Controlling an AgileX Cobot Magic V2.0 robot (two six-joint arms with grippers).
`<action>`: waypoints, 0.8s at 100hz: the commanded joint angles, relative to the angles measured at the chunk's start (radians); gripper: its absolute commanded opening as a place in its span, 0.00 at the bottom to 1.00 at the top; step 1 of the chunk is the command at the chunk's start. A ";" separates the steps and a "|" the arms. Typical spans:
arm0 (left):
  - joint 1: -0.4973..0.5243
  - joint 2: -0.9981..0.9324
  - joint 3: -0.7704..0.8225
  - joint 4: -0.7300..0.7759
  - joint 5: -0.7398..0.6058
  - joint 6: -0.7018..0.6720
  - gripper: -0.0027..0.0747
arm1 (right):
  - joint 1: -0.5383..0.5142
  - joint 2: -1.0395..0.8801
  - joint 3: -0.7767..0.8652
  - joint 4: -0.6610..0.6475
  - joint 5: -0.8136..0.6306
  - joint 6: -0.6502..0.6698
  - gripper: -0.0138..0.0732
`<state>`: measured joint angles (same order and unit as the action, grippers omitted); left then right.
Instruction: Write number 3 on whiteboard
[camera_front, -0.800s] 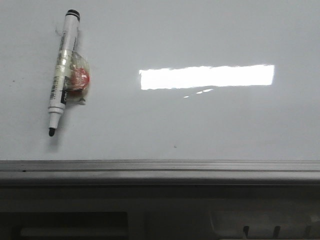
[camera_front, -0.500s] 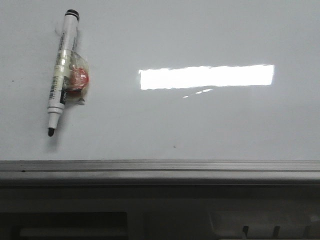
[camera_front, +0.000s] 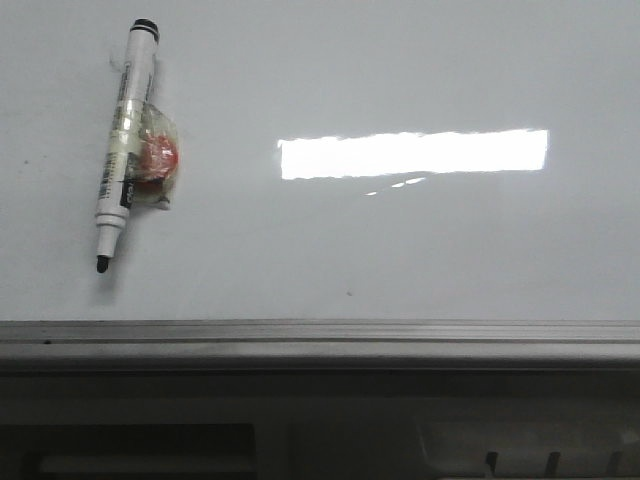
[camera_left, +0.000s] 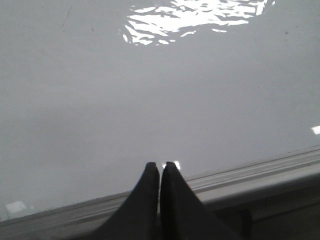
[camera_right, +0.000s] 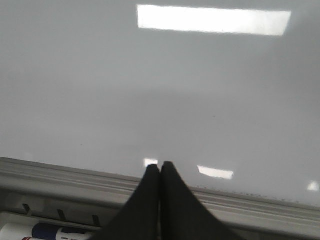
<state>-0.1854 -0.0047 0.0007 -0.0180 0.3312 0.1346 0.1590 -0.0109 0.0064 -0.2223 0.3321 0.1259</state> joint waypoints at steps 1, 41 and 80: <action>-0.001 -0.024 0.011 -0.006 -0.057 -0.013 0.01 | -0.001 -0.014 0.031 -0.009 -0.013 -0.008 0.09; -0.001 -0.024 0.011 -0.866 -0.312 -0.014 0.01 | -0.001 -0.014 0.031 0.146 -0.351 0.057 0.09; -0.001 -0.024 -0.005 -1.207 -0.415 -0.011 0.01 | -0.001 -0.012 -0.059 0.414 -0.502 0.061 0.09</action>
<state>-0.1854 -0.0047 0.0007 -1.2142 -0.0513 0.1243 0.1590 -0.0109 0.0020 0.1745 -0.0812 0.1867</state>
